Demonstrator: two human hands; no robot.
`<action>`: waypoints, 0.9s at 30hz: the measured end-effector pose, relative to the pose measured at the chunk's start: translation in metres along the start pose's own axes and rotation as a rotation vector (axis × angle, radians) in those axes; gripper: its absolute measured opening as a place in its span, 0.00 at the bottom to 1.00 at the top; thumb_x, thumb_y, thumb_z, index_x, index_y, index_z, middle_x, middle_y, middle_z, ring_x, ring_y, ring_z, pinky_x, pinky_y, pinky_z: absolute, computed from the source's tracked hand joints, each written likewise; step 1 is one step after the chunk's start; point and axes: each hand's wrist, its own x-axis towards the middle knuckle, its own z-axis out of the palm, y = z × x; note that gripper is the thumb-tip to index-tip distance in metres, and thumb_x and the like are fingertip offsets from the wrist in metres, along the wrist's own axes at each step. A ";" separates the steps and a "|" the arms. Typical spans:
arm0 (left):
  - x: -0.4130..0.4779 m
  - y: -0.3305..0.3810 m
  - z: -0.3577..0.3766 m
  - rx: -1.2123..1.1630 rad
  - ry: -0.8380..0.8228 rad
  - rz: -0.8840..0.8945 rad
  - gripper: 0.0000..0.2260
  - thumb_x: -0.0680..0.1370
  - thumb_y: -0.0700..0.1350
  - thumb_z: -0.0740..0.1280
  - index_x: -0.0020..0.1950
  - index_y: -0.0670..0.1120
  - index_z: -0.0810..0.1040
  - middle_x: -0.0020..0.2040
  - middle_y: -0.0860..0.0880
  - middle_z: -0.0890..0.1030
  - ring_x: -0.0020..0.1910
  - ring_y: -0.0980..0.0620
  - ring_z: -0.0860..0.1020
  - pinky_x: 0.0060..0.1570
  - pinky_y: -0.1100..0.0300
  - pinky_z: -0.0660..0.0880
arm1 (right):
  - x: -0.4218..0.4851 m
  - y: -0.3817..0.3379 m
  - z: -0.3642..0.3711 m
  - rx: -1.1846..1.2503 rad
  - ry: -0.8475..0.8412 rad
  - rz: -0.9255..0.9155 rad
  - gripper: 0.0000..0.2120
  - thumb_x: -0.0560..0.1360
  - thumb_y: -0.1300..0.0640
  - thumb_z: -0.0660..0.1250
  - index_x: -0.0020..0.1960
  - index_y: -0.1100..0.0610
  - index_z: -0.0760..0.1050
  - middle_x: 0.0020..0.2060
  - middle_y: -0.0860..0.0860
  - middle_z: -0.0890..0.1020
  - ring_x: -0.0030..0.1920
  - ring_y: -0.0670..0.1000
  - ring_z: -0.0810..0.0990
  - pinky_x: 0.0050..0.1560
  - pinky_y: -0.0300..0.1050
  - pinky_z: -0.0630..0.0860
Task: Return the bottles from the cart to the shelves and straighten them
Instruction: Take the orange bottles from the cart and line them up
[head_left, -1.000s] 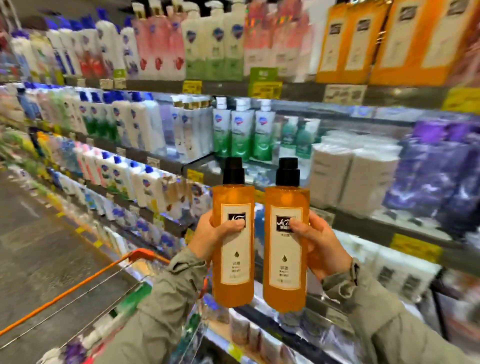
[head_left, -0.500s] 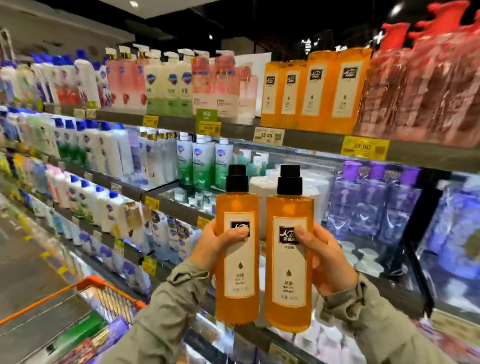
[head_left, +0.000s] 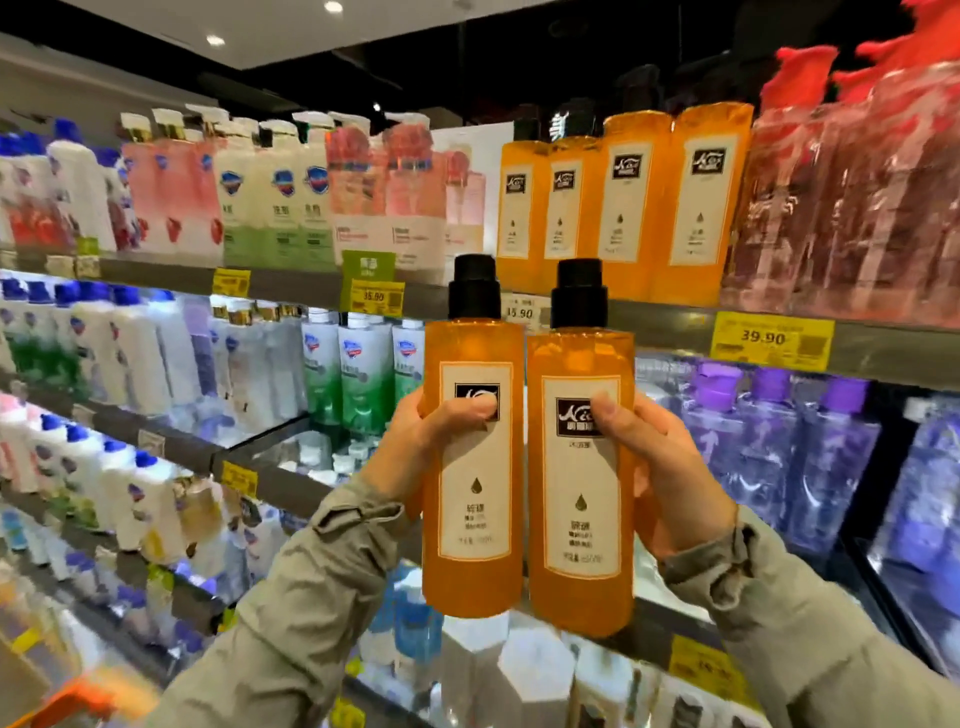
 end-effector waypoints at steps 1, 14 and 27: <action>0.013 0.004 -0.006 -0.008 -0.030 0.016 0.23 0.57 0.54 0.72 0.47 0.43 0.76 0.38 0.46 0.83 0.36 0.48 0.81 0.36 0.57 0.79 | 0.011 -0.005 0.004 -0.013 0.001 -0.019 0.33 0.60 0.41 0.77 0.57 0.59 0.76 0.47 0.57 0.85 0.45 0.57 0.85 0.40 0.46 0.81; 0.216 0.105 -0.070 0.225 -0.256 0.309 0.43 0.35 0.69 0.76 0.40 0.46 0.69 0.22 0.57 0.77 0.24 0.65 0.76 0.27 0.74 0.70 | 0.162 -0.095 0.043 -0.188 0.009 -0.261 0.13 0.69 0.45 0.63 0.41 0.50 0.83 0.39 0.49 0.85 0.40 0.50 0.85 0.41 0.44 0.78; 0.279 0.082 -0.050 0.041 -0.206 0.462 0.26 0.61 0.56 0.70 0.55 0.44 0.75 0.42 0.49 0.84 0.41 0.50 0.83 0.40 0.58 0.79 | 0.230 -0.107 0.017 -0.392 0.206 -0.478 0.26 0.69 0.47 0.68 0.64 0.56 0.72 0.54 0.52 0.83 0.54 0.53 0.82 0.56 0.54 0.78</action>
